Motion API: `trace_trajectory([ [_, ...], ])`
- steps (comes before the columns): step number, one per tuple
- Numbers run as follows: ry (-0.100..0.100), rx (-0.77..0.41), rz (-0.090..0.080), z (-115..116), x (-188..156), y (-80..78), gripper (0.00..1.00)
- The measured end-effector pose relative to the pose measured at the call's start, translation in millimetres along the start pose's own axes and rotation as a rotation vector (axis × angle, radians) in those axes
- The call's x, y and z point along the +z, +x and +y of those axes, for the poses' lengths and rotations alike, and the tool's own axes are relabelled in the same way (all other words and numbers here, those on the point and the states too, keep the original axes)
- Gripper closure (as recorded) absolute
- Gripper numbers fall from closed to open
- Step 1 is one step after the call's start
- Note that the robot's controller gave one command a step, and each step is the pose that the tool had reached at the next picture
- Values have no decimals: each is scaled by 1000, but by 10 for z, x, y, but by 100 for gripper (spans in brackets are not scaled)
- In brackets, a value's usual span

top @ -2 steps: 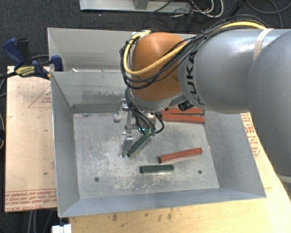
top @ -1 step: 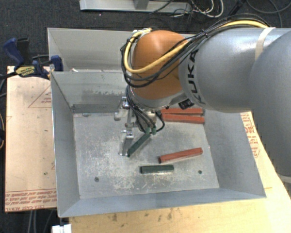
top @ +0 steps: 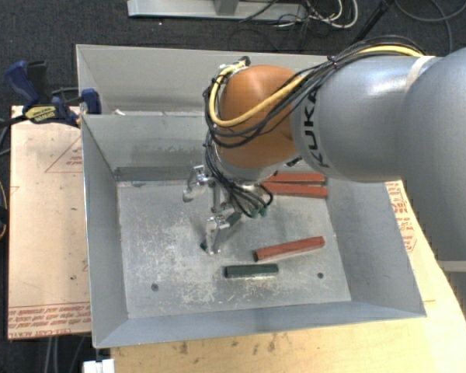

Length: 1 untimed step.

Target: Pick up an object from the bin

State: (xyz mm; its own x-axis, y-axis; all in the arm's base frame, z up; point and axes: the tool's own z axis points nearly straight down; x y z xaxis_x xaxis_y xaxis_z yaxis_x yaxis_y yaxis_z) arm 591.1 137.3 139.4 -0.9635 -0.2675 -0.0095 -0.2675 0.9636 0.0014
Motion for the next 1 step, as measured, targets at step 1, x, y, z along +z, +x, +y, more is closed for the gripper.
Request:
trace_trajectory([
  [1,-2,-208,12,-340,18,-5,0],
])
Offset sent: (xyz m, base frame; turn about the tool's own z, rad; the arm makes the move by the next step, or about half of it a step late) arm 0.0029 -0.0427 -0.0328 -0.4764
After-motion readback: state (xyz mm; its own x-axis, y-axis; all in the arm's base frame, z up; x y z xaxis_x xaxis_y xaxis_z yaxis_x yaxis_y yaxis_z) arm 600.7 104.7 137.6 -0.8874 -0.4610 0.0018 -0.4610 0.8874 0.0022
